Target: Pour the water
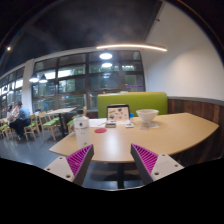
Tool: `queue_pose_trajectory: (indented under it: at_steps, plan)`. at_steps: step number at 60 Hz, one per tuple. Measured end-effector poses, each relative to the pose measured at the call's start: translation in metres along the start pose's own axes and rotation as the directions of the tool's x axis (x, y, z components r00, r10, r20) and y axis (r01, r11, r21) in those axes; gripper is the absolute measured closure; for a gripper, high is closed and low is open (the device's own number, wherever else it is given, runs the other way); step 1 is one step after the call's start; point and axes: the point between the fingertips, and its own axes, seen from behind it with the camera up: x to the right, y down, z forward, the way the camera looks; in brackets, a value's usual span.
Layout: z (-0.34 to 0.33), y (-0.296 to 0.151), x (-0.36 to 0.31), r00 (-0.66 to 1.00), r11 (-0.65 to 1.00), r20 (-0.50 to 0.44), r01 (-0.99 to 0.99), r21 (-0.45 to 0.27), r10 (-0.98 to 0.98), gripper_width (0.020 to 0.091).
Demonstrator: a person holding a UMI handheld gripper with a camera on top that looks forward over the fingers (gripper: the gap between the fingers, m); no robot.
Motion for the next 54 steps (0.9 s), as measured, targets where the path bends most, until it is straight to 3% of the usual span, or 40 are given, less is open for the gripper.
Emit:
queue_pose_trajectory:
  at_steps: [18, 36, 37, 40, 54]
  plan:
    - [0.104, -0.004, -0.116, 0.991, 0.996, 0.099, 0.086, 0.033, -0.089, 0.0279]
    - [0.195, -0.009, -0.129, 0.987, 0.987, -0.035, 0.160, 0.032, -0.159, 0.0275]
    - [0.199, -0.009, -0.129, 0.988, 0.988, -0.040, 0.152, 0.033, -0.150, 0.0296]
    - [0.209, 0.000, -0.129, 0.991, 0.992, -0.049, 0.128, 0.006, -0.127, 0.0546]
    - [0.217, -0.006, -0.126, 0.993, 0.994, -0.087, 0.090, 0.064, -0.084, 0.0670]
